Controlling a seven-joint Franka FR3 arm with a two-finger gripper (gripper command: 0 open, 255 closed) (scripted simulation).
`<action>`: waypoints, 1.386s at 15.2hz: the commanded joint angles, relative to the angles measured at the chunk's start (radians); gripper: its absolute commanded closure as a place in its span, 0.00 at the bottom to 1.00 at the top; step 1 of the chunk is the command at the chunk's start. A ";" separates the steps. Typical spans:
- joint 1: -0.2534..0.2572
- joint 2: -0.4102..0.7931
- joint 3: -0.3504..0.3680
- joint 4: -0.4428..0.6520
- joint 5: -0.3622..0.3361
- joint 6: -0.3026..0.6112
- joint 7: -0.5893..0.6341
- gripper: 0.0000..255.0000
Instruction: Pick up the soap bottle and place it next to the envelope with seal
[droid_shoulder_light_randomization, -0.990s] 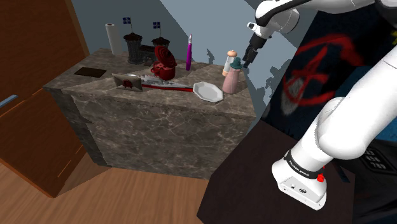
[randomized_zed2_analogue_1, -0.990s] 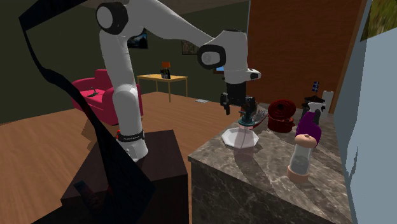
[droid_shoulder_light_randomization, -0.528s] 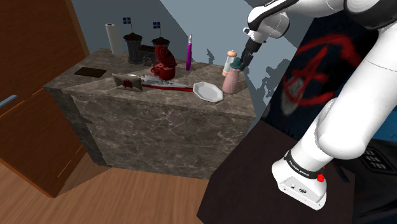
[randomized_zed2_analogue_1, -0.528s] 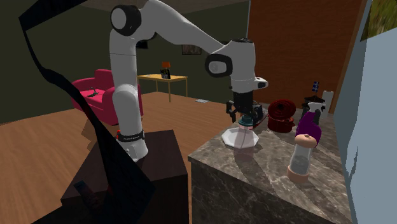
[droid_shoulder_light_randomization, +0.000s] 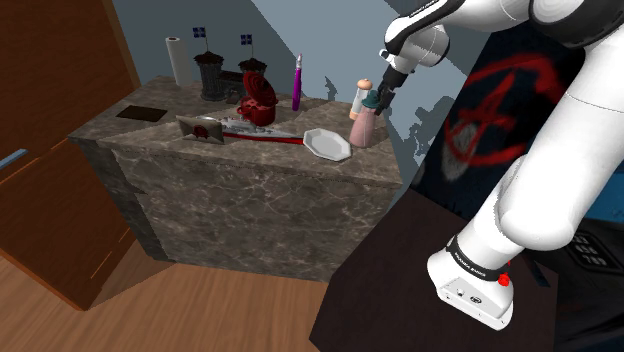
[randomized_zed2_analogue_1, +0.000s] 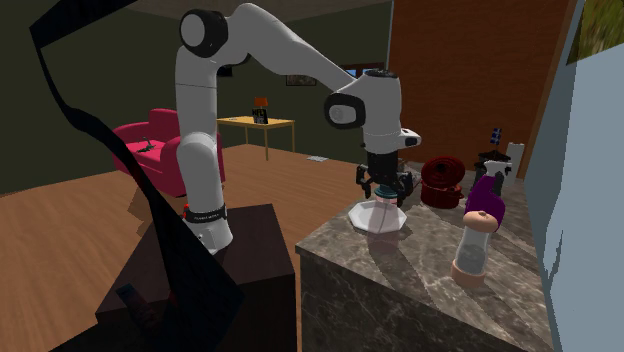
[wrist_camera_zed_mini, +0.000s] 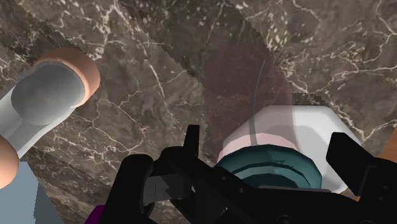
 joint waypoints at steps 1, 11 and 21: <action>0.000 0.000 0.000 0.000 0.000 0.000 0.000 0.00; 0.000 0.000 0.000 0.000 0.000 0.000 0.000 1.00; 0.009 -0.071 -0.009 0.054 -0.082 -0.097 0.072 1.00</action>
